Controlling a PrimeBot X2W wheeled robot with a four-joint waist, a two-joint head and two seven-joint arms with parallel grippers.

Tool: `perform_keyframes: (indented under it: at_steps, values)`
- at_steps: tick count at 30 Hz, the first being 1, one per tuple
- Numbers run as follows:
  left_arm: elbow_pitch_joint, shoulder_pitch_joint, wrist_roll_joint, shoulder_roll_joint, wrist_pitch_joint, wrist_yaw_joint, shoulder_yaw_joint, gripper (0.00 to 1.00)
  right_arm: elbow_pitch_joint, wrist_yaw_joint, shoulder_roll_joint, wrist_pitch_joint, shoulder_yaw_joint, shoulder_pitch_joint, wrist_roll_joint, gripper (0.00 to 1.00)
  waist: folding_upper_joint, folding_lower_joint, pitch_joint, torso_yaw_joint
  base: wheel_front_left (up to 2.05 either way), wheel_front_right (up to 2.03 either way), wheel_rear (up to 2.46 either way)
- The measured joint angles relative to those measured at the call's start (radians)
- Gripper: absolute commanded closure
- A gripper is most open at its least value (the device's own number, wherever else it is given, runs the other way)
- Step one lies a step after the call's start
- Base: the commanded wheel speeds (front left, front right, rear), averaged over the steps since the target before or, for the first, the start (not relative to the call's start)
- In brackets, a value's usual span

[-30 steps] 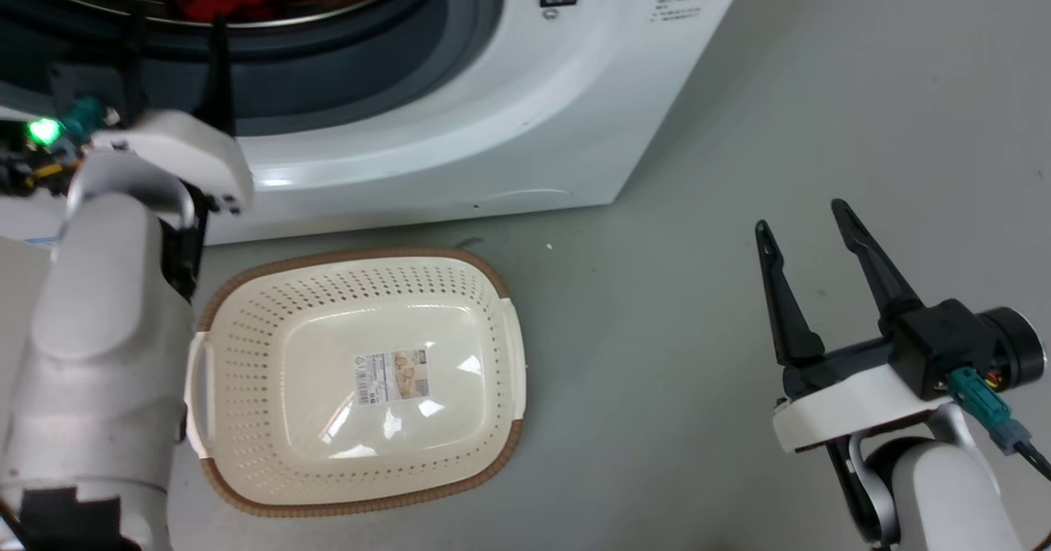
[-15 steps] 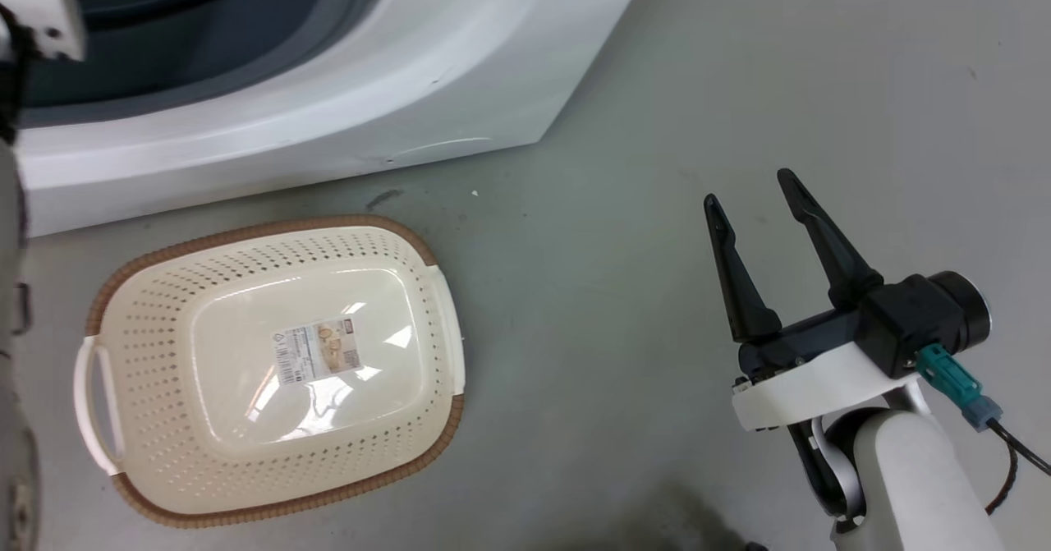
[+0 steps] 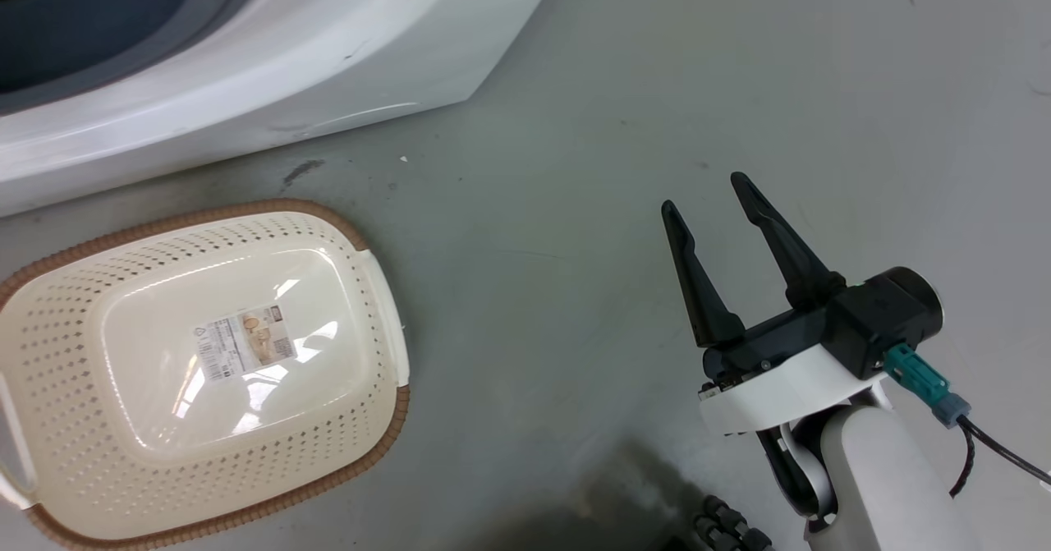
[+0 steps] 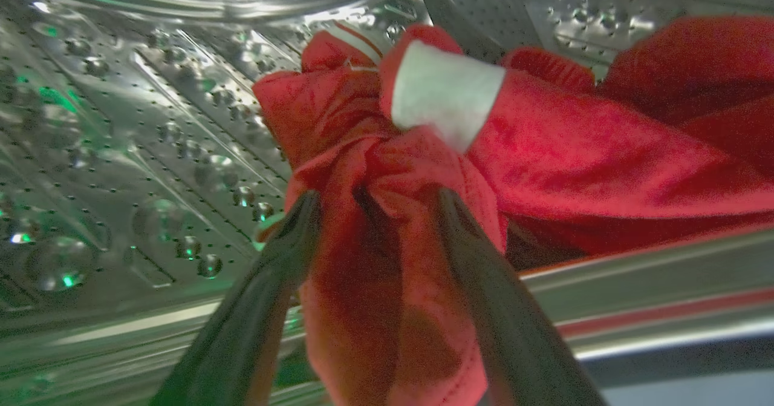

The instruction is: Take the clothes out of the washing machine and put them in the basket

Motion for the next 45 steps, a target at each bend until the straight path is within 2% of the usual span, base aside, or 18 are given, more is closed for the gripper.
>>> perform_keyframes:
  at_steps: [9,10,11,12,17,21,29,35,41,45]
  values:
    - [0.009,-0.03,-0.091,0.049,0.173,-0.002,-0.114,0.01,0.017,0.0,0.0,-0.016,0.032,-0.005,0.026,0.0,0.0,0.0,0.026,-0.036,0.0,0.0,0.0]
    - [0.006,-0.03,-0.1,0.055,0.187,-0.002,-0.121,0.53,0.019,0.0,0.0,-0.018,0.035,-0.004,0.028,0.0,0.0,0.0,0.026,-0.037,0.0,0.0,0.0]
    - [0.004,-0.031,-0.113,0.061,0.204,-0.002,-0.126,0.72,0.021,0.0,0.0,-0.019,0.038,-0.004,0.028,0.0,0.0,-0.0001,0.026,-0.037,0.0,0.0,0.0]
    - [-0.001,-0.031,-0.12,0.068,0.209,-0.002,-0.131,1.0,0.022,0.0,0.0,-0.019,0.04,-0.004,0.029,0.0,0.0,-0.0001,0.026,-0.037,0.0,0.0,0.0]
    - [-0.024,-0.029,-0.14,0.097,0.226,-0.002,-0.148,1.0,0.031,0.0,0.0,-0.023,0.044,-0.006,0.036,0.0,0.0,-0.0001,0.026,-0.04,0.0,0.0,0.0]
    - [-0.063,-0.013,-0.144,0.105,0.171,0.019,-0.146,1.0,0.036,0.0,0.0,-0.025,0.037,-0.009,0.037,0.0,0.0,-0.0001,0.023,-0.037,0.0,0.0,0.0]
    - [-0.167,0.06,-0.166,0.098,-0.09,0.114,-0.113,1.0,0.046,0.0,0.0,-0.025,0.018,-0.018,0.035,0.0,0.0,0.0,-0.005,-0.025,0.0,0.0,0.0]
    - [-0.191,0.139,-0.205,0.061,-0.281,0.151,-0.084,1.0,0.049,0.0,0.0,-0.014,-0.002,-0.026,0.022,0.0,0.0,-0.0001,-0.046,-0.013,0.0,0.0,0.0]
    - [-0.16,0.237,-0.241,0.009,-0.426,0.15,-0.075,1.0,0.052,0.0,0.0,0.006,-0.029,-0.005,0.004,0.0,0.0,-0.0001,-0.12,0.001,0.0,0.0,0.0]
    - [-0.128,0.301,-0.275,-0.04,-0.48,0.141,-0.061,1.0,0.054,0.0,0.001,0.021,-0.048,0.025,-0.008,0.0,0.0,-0.0001,-0.184,0.013,0.0,0.0,0.0]
